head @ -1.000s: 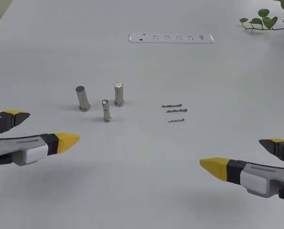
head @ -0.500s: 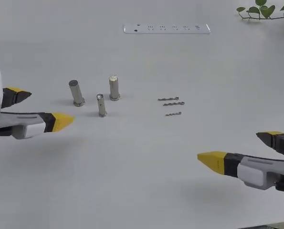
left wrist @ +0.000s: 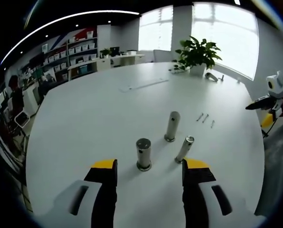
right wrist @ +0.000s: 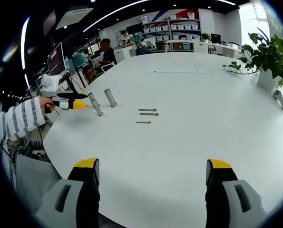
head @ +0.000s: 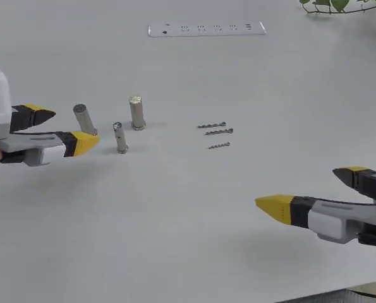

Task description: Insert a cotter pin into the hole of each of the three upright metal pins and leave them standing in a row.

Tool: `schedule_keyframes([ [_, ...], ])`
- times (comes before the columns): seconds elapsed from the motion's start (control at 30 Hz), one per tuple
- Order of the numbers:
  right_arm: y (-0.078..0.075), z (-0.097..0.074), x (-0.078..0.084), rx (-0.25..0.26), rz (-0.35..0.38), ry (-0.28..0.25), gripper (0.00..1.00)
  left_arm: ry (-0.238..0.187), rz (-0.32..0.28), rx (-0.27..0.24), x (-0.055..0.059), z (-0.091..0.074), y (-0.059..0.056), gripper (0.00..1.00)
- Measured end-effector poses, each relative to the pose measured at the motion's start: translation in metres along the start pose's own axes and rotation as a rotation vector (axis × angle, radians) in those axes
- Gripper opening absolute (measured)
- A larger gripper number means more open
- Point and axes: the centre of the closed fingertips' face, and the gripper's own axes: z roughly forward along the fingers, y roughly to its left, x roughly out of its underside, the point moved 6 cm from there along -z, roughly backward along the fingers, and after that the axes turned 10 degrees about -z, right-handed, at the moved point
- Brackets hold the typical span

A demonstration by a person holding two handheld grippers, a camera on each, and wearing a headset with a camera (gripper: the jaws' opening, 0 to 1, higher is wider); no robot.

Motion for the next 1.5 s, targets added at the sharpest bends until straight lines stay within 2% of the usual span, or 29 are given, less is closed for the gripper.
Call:
schedule_keyframes([
  [0.23, -0.002, -0.001, 0.000, 0.006, 0.007, -0.002, 0.91, -0.008, -0.010, 0.008, -0.004, 0.012, 0.001, 0.42],
  [0.43, -0.003, -0.001, 0.000, 0.009, 0.011, 0.001, 0.91, -0.012, -0.051, 0.013, -0.005, 0.020, 0.004, 0.36],
  [0.6, -0.003, 0.000, 0.001, 0.008, 0.016, 0.004, 0.91, -0.002, -0.047, 0.011, -0.003, 0.026, 0.007, 0.30],
  [0.8, -0.004, 0.001, 0.003, 0.009, 0.024, 0.009, 0.91, -0.014, -0.055, 0.010, -0.005, 0.030, 0.009, 0.23],
  [1.0, -0.005, 0.003, 0.004, 0.008, 0.027, 0.017, 0.91, -0.016, -0.048, 0.008, -0.004, 0.032, 0.011, 0.11],
  [1.17, -0.005, 0.005, 0.003, 0.006, 0.028, 0.015, 0.91, -0.019, -0.033, 0.022, -0.004, 0.031, 0.012, 0.10],
  [1.3, -0.003, 0.006, 0.003, 0.002, 0.023, 0.015, 0.91, -0.018, -0.059, 0.037, -0.004, 0.030, 0.013, 0.11],
  [1.5, -0.002, 0.006, 0.002, -0.002, 0.019, 0.014, 0.91, -0.019, -0.061, 0.045, -0.003, 0.029, 0.008, 0.11],
])
